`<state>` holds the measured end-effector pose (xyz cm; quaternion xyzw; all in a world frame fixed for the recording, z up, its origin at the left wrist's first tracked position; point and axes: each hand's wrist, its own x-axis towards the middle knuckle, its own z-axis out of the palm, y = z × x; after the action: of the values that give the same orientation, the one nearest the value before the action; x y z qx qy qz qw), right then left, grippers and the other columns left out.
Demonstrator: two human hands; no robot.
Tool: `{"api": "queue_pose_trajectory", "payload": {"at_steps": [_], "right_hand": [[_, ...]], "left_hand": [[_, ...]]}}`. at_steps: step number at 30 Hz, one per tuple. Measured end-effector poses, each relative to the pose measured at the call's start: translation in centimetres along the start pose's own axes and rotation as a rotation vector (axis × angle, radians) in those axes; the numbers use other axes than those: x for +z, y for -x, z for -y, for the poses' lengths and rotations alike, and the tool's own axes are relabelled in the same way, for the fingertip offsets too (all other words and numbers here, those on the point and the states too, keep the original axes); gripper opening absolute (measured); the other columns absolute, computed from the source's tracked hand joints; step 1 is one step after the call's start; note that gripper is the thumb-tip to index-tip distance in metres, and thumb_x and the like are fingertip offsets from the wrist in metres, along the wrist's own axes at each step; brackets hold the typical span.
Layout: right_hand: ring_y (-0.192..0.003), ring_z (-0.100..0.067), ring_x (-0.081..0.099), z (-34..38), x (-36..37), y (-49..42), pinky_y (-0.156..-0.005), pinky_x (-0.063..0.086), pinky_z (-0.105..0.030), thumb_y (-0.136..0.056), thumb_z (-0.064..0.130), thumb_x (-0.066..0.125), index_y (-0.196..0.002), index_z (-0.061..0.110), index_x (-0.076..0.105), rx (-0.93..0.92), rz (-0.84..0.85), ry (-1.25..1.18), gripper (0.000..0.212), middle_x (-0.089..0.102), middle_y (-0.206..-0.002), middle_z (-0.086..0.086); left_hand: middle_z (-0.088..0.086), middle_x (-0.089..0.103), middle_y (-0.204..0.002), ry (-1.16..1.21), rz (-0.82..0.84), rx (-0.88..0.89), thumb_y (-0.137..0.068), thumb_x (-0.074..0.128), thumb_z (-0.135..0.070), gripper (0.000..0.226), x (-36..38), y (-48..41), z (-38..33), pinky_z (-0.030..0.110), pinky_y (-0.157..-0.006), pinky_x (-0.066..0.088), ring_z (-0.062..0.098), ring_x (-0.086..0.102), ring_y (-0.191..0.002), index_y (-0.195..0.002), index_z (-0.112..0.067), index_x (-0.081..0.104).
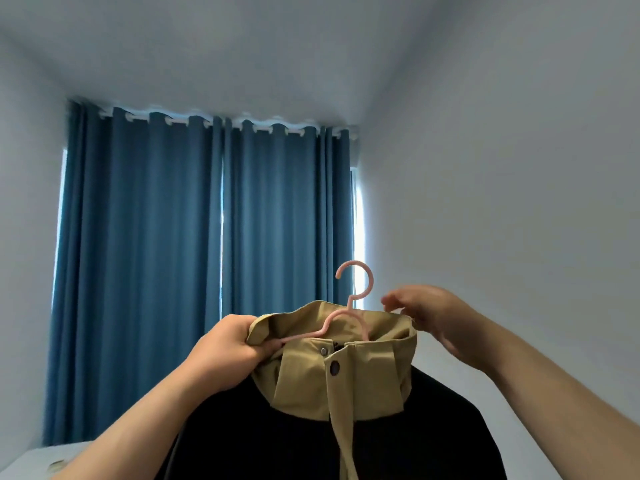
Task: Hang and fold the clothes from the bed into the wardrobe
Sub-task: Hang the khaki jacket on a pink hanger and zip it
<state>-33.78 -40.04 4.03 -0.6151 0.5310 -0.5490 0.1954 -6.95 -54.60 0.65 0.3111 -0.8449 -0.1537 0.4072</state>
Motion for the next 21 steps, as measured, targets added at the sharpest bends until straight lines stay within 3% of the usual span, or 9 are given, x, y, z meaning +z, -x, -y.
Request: {"api": "queue_pose_trajectory", "payload": {"at_steps": [3,7,11,14,17,19,21], "right_hand": [[-0.092,-0.012,0.066,0.8,2.4,-1.1,-0.085,0.053,-0.028,-0.094,0.041,0.057,-0.106,0.018,0.066,-0.006,0.022,0.309,0.027,0.071,-0.098,0.002],[-0.070,-0.012,0.068,0.7,4.3,-1.6,-0.068,0.056,-0.028,-0.098,0.024,0.054,-0.097,0.012,0.054,-0.084,-0.151,0.278,0.012,0.070,-0.083,-0.004],[-0.070,-0.015,0.066,1.3,5.0,-1.5,-0.072,0.055,-0.032,-0.099,0.019,0.051,-0.094,0.011,0.049,-0.130,-0.064,0.243,0.009,0.068,-0.080,-0.008],[-0.072,-0.011,0.061,1.9,5.9,-1.6,-0.073,0.050,-0.032,-0.096,0.021,0.053,-0.094,0.013,0.049,-0.128,0.057,0.395,0.009,0.066,-0.081,-0.006],[-0.059,-0.004,0.056,2.8,5.9,-1.9,-0.062,0.047,-0.020,-0.101,0.016,0.047,-0.099,0.009,0.048,-0.168,0.014,0.206,0.007,0.060,-0.070,-0.001],[-0.056,-0.009,0.049,3.1,5.2,-2.2,-0.057,0.046,-0.023,-0.102,0.013,0.043,-0.097,0.011,0.045,-0.178,-0.066,-0.035,0.006,0.052,-0.066,-0.001],[-0.056,-0.012,0.044,2.7,4.5,-2.3,-0.054,0.044,-0.028,-0.103,0.012,0.041,-0.095,0.014,0.043,-0.171,-0.109,-0.181,0.009,0.047,-0.066,-0.003]], "left_hand": [[-0.011,0.066,-0.065,0.009,0.013,-0.006,-0.073,0.063,-0.043,0.019,0.4,0.3,0.1,0.039,-0.069,0.051,0.010,0.056,-0.062,-0.074,-0.025,0.065],[-0.014,0.060,-0.061,0.080,0.059,0.016,-0.090,0.063,-0.024,0.023,0.4,0.3,-0.6,0.029,-0.064,0.042,0.003,0.050,-0.058,-0.067,-0.021,0.062],[-0.014,0.064,-0.063,-0.027,0.004,0.003,-0.098,0.051,-0.033,0.034,-0.5,-0.7,-1.4,0.034,-0.069,0.048,0.004,0.055,-0.061,-0.067,-0.020,0.060],[-0.011,0.065,-0.064,-0.081,-0.114,0.043,-0.098,0.048,-0.036,0.037,-1.4,-1.9,-3.4,0.040,-0.073,0.050,0.012,0.058,-0.065,-0.066,-0.021,0.060],[-0.005,0.071,-0.071,0.080,-0.093,0.003,-0.096,0.052,-0.042,0.036,-2.4,-2.4,-5.5,0.036,-0.075,0.052,0.013,0.064,-0.070,-0.073,-0.018,0.068],[-0.008,0.074,-0.076,0.144,0.048,-0.059,-0.088,0.057,-0.053,0.038,-2.9,-2.0,-5.3,0.028,-0.074,0.053,0.008,0.068,-0.073,-0.079,-0.019,0.071],[-0.009,0.072,-0.080,0.125,0.070,-0.055,-0.072,0.057,-0.067,0.050,-2.9,-1.0,-3.3,0.026,-0.074,0.051,0.004,0.066,-0.074,-0.084,-0.020,0.068]]}}
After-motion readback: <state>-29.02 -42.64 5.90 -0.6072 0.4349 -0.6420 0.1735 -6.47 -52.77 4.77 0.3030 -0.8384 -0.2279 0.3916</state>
